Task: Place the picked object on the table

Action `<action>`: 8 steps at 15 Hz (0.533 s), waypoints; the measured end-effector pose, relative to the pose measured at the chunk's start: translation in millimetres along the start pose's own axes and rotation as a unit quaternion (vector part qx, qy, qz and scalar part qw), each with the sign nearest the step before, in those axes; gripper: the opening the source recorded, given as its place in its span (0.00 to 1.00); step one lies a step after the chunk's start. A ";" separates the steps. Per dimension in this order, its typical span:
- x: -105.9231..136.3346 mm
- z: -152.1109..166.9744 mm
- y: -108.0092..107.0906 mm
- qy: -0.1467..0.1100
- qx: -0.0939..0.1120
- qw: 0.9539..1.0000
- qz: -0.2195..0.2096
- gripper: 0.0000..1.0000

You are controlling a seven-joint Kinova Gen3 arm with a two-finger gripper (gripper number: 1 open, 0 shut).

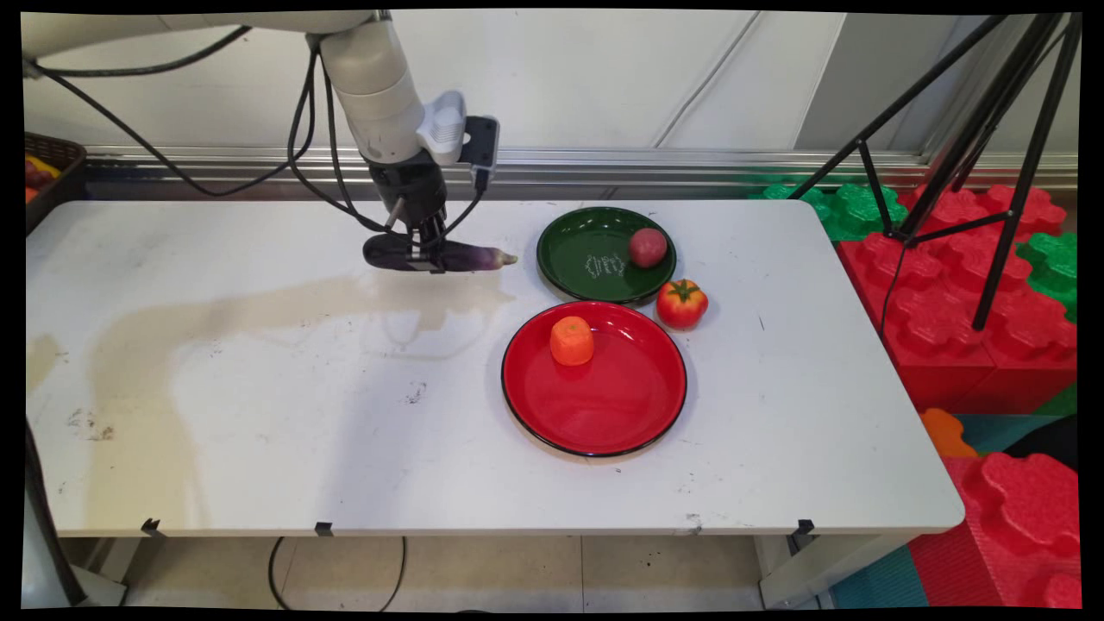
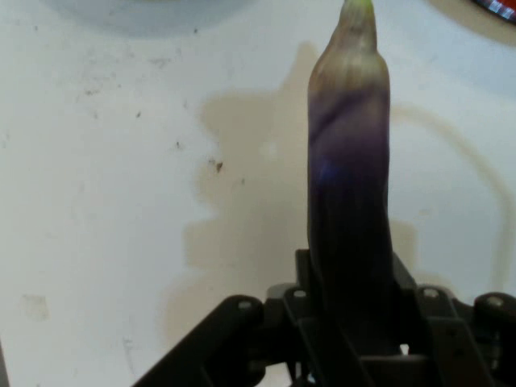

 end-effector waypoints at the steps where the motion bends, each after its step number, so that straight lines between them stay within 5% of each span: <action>1: -2.2 7.0 -5.8 -0.002 -0.003 1.000 0.009 0.00; 8: -15.7 51.7 -35.5 -0.013 -0.023 0.998 0.064 0.00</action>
